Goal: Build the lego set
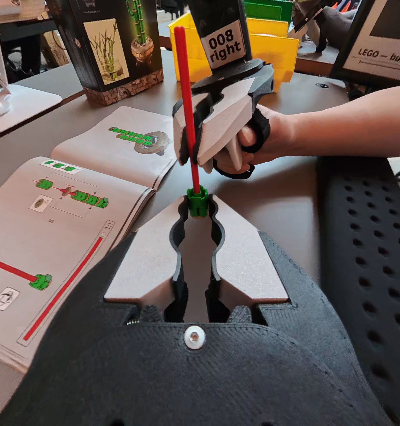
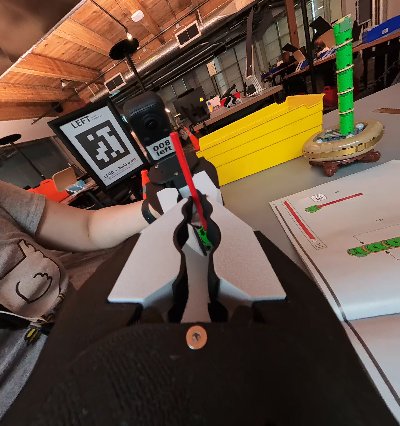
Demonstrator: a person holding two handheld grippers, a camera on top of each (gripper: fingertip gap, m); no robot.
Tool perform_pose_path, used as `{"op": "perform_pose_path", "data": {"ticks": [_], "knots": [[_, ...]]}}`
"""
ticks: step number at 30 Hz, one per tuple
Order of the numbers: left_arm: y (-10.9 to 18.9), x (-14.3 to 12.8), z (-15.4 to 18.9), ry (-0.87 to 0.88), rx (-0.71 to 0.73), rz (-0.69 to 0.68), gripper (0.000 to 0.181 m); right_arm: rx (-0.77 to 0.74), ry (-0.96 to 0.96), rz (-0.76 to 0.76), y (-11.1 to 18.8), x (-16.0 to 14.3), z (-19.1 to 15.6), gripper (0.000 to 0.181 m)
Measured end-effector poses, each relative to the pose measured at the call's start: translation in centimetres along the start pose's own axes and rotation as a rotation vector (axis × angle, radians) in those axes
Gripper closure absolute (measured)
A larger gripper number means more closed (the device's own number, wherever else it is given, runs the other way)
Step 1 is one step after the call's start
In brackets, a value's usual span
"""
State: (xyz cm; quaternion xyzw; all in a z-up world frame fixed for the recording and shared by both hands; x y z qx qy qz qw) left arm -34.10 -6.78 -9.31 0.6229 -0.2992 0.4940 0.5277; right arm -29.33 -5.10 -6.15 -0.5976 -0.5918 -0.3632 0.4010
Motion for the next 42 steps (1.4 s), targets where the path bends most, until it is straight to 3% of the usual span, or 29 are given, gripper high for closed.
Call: {"op": "perform_pose_path", "data": {"ticks": [3, 10, 14, 17, 22, 23, 27, 28, 30, 33, 37, 42], "knots": [[0.6, 0.0, -0.7, -0.011, 0.036, -0.001, 0.165, -0.01, -0.001, 0.011, 0.3, 0.5, 0.2, 0.158], [1.8, -3.5, -4.2, 0.04, 0.165, -0.186, 0.166, -0.136, 0.113, -0.026, 2.2, 1.0, 1.4, 0.158], [1.3, -4.7, -4.0, -0.012, 0.147, -0.263, 0.165, -0.152, 0.124, -0.092, 1.2, -0.3, 1.9, 0.157], [1.0, -4.5, -3.5, -0.054, 0.119, -0.247, 0.166, -0.155, 0.093, -0.101, -0.5, -0.9, 2.2, 0.154], [1.1, -4.3, -3.3, -0.024, 0.076, -0.229, 0.165, -0.21, 0.117, -0.115, -1.7, -1.0, 3.0, 0.164], [1.1, -4.3, -3.3, -0.017, 0.064, -0.229, 0.165, -0.193, 0.123, -0.118, -1.8, -1.0, 2.8, 0.179], [1.2, -4.4, -3.2, -0.032, 0.068, -0.236, 0.162, -0.221, 0.186, -0.186, -2.3, -0.8, 2.8, 0.178], [1.5, -4.3, -3.4, -0.04, 0.086, -0.231, 0.153, -0.231, 0.197, -0.207, -2.5, -0.8, 2.9, 0.178], [2.4, -3.4, -3.7, -0.024, 0.098, -0.174, 0.145, -0.246, 0.215, -0.246, -3.0, -0.9, 2.9, 0.179], [4.4, -1.2, -4.5, 0.047, 0.102, -0.002, 0.153, -0.28, 0.261, -0.335, -3.7, -1.8, 3.1, 0.178], [5.7, 1.4, -3.6, 0.107, -0.019, 0.219, 0.158, -0.284, 0.306, -0.356, -4.4, -2.0, 2.8, 0.178], [5.3, 2.0, -3.1, 0.047, -0.007, 0.23, 0.169, -0.274, 0.325, -0.369, -4.5, -2.4, 2.7, 0.177]]}}
Point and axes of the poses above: each gripper's, where its closed fingertips meet, y back along the fingers, x out of its top, z = x × y across the jaws, the point moved 4 cm from there along y, back along the fingers, and after that the axes turned 1 degree about -z, right-handed, at the moved point
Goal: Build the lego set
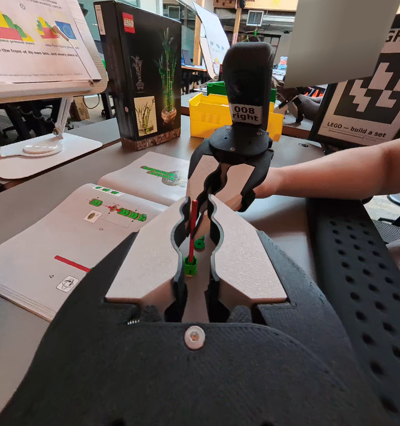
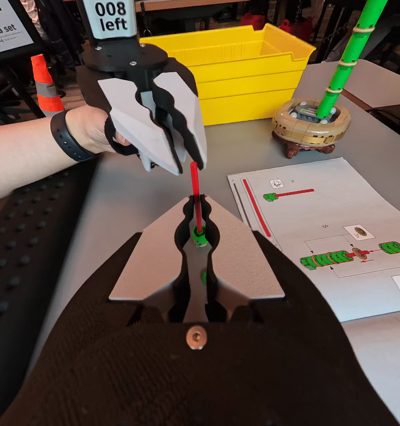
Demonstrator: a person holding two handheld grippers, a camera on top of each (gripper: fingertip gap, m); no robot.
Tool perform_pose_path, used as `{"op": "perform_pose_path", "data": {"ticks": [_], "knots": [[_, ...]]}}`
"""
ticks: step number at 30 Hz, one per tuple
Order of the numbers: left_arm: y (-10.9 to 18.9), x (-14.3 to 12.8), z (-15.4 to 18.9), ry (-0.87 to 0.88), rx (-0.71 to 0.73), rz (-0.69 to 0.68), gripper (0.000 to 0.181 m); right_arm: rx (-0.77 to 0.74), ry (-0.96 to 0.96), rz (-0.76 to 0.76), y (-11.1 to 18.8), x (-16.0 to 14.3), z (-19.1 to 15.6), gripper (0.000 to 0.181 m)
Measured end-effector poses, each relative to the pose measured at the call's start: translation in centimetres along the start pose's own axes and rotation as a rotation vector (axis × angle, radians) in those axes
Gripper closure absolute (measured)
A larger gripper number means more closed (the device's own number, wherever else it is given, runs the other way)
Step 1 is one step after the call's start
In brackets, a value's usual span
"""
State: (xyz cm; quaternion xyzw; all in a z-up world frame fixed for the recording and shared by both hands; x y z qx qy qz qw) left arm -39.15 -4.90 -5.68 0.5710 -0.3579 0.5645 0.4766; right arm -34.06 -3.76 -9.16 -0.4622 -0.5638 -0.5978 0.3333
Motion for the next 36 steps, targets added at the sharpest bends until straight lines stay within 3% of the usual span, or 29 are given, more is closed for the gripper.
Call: {"op": "perform_pose_path", "data": {"ticks": [4, 34, 36], "knots": [[-0.8, -1.1, 0.2, -0.052, 0.017, -0.096, 0.178, 0.012, -0.005, -0.024, -0.3, -0.9, -0.1, 0.174], [-0.7, -1.3, 0.1, -0.025, 0.036, -0.097, 0.178, 0.066, -0.032, 0.056, 0.1, -1.2, -0.3, 0.178], [-0.4, -0.9, -0.3, -0.015, 0.053, -0.07, 0.178, 0.075, -0.016, 0.091, 0.7, -0.5, -0.4, 0.162]]}}
Point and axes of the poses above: each gripper's, where its closed fingertips meet, y back along the fingers, x out of its top, z = x × y across the jaws, the point moved 4 cm from there along y, back along the fingers, and after that the axes turned 1 degree about -z, right-handed, at the moved point
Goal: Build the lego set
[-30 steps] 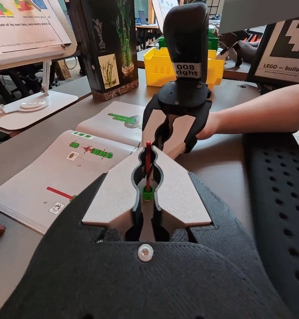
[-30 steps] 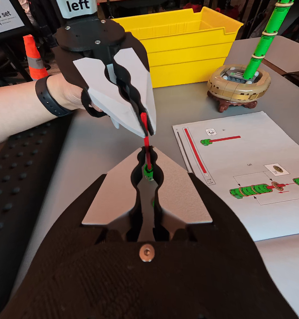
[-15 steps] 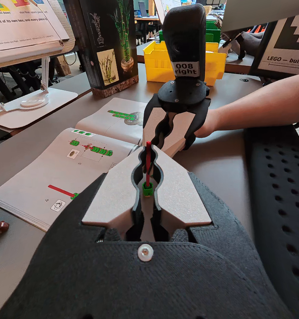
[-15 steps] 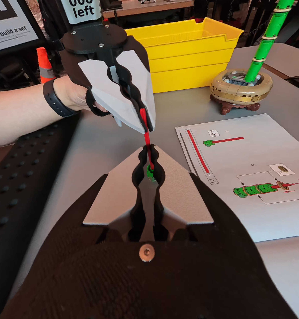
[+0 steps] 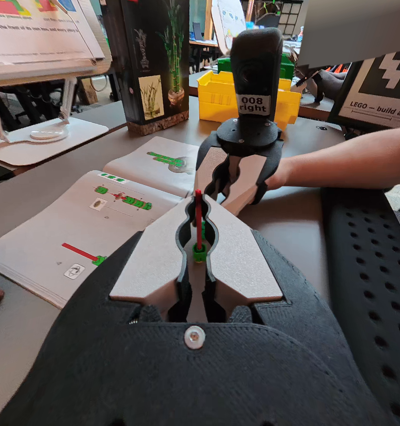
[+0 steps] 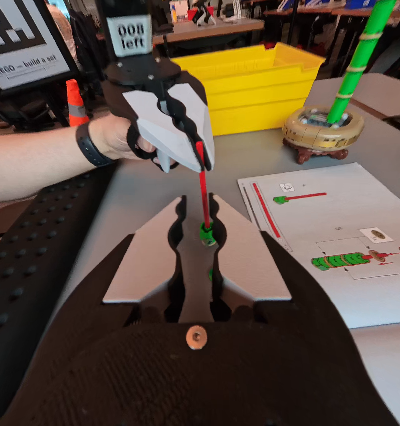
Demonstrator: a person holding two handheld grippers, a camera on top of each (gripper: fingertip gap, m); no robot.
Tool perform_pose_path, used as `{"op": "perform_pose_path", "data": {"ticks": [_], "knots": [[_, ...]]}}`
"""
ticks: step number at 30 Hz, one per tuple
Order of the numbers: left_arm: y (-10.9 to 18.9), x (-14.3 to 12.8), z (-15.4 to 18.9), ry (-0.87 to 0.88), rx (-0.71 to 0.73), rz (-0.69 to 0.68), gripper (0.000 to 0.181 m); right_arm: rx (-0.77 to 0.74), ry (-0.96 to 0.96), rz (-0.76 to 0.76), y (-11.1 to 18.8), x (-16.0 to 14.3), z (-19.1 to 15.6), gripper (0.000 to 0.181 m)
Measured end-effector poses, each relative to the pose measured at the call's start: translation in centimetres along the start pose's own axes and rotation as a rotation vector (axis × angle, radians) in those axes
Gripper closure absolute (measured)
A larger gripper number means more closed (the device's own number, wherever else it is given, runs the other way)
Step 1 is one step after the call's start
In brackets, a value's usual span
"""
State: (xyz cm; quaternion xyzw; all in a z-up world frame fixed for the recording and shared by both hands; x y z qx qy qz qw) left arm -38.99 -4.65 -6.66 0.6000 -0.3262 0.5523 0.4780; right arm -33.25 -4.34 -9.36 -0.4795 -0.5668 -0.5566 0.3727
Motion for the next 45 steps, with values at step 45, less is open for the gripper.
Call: {"op": "perform_pose_path", "data": {"ticks": [45], "knots": [[1.5, -2.5, -2.0, 0.018, 0.061, -0.17, 0.161, -0.362, 0.08, 0.117, 14.6, 1.7, 6.5, 0.168]]}}
Point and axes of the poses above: each gripper's, where its closed fingertips meet, y back along the fingers, x out of its top, z = x × y across the jaws, the point moved 4 cm from there along y, back along the fingers, and after that the axes turned 1 degree about -z, right-handed, at the moved point
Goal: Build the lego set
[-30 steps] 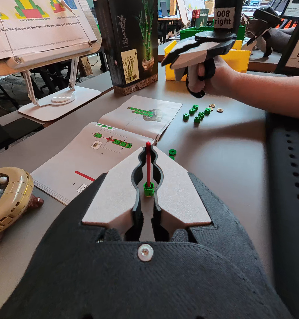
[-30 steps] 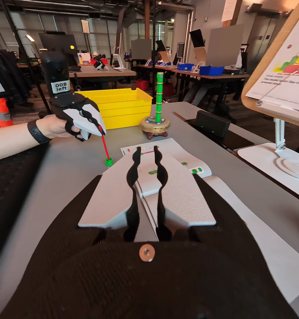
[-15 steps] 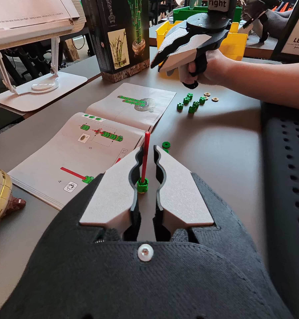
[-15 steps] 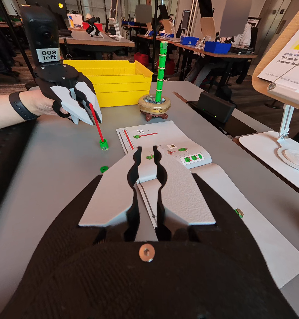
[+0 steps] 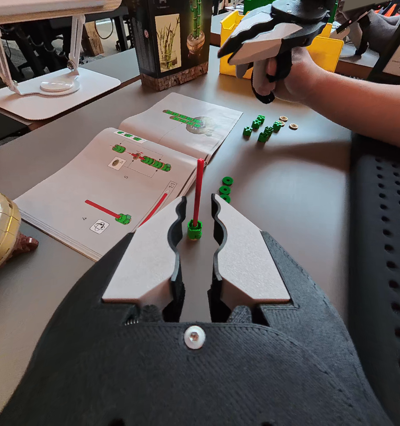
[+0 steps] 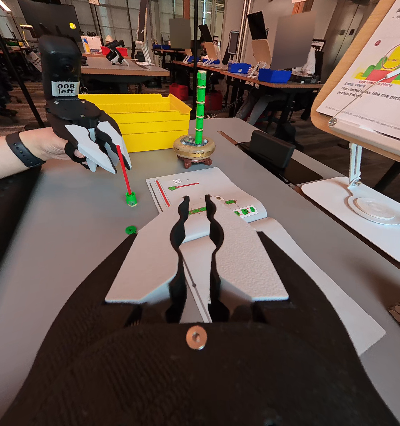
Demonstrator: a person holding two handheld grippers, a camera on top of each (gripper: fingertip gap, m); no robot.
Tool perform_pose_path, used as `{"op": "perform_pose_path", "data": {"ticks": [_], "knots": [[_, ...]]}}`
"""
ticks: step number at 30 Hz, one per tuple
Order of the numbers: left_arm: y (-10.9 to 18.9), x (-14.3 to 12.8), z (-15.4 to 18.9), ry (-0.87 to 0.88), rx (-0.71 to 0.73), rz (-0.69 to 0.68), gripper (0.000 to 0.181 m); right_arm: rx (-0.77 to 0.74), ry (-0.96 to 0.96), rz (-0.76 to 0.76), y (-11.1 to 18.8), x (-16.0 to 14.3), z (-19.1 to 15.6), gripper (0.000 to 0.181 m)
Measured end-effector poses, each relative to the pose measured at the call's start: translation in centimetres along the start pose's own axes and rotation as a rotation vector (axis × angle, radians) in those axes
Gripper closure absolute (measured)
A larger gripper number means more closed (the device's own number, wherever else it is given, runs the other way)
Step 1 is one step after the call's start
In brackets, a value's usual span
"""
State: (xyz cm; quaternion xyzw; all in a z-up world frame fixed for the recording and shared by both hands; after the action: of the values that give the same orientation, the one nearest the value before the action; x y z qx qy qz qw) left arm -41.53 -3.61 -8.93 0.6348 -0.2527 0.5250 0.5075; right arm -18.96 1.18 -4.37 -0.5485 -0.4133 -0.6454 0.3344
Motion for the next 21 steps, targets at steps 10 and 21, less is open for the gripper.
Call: {"op": "perform_pose_path", "data": {"ticks": [10, 21], "knots": [[-0.3, -1.7, -0.5, 0.014, 0.013, -0.103, 0.157, -0.049, -0.01, 0.031, 1.4, 0.4, 1.4, 0.167], [-1.5, -3.3, -0.2, -0.005, 0.012, -0.214, 0.147, -0.117, -0.01, 0.054, 3.3, 0.7, 3.0, 0.166]]}}
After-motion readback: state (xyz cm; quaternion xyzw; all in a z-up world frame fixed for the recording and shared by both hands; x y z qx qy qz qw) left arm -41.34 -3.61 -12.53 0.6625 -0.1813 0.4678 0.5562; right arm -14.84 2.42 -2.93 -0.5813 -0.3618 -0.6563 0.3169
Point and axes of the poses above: each gripper's, where its closed fingertips meet, y back along the fingers, x out of its top, z = x × y across the jaws, the point moved 4 cm from there along y, back along the fingers, and after that the axes turned 1 degree about -z, right-handed, at the moved point
